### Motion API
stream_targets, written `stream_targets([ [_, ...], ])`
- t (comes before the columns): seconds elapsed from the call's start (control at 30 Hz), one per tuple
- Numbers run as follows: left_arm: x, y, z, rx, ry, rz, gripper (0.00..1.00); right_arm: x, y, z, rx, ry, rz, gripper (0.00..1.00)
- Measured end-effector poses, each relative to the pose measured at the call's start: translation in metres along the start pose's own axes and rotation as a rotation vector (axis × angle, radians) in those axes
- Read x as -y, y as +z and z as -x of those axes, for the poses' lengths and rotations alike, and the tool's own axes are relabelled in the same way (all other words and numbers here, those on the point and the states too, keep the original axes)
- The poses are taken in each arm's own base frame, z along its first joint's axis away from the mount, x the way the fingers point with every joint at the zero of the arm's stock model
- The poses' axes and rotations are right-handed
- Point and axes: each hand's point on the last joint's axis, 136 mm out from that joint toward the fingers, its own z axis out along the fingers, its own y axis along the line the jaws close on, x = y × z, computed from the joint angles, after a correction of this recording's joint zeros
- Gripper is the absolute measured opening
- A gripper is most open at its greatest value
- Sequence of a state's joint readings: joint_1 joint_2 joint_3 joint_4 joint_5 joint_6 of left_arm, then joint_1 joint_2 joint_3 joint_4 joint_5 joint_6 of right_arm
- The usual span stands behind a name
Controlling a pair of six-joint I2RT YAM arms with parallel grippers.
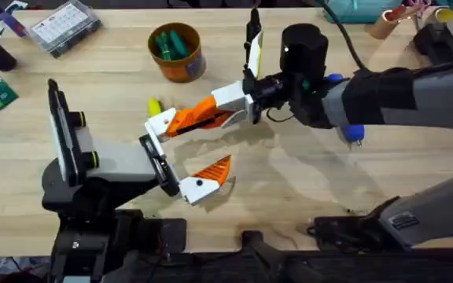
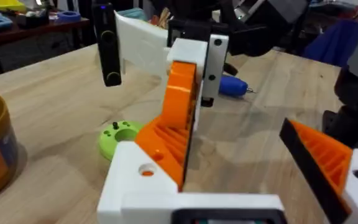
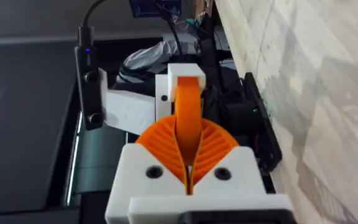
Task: Pick up the gripper from the table and insert it into the empty holder that is missing its gripper. Then pick up a screw, insert it into the mounting hole, and use the screwdriver to tighten it. Finally, clean up the table by picking up the vegetable and placing it into the bucket.
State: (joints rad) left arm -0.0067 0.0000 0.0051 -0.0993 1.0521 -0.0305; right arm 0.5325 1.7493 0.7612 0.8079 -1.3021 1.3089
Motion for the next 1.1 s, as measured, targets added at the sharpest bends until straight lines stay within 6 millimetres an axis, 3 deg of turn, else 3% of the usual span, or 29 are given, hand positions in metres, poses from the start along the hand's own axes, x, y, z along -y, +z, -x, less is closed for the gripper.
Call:
stream_targets([
  [0.3,-0.001,0.0,0.0,0.001,-0.004,0.008,0.988,0.002,0.013,0.006,-0.029,-0.011,0.0,0.013],
  [1.1,-0.006,0.0,0.001,0.003,-0.006,0.034,0.988,0.002,0.024,0.019,-0.052,-0.028,0.005,0.013],
])
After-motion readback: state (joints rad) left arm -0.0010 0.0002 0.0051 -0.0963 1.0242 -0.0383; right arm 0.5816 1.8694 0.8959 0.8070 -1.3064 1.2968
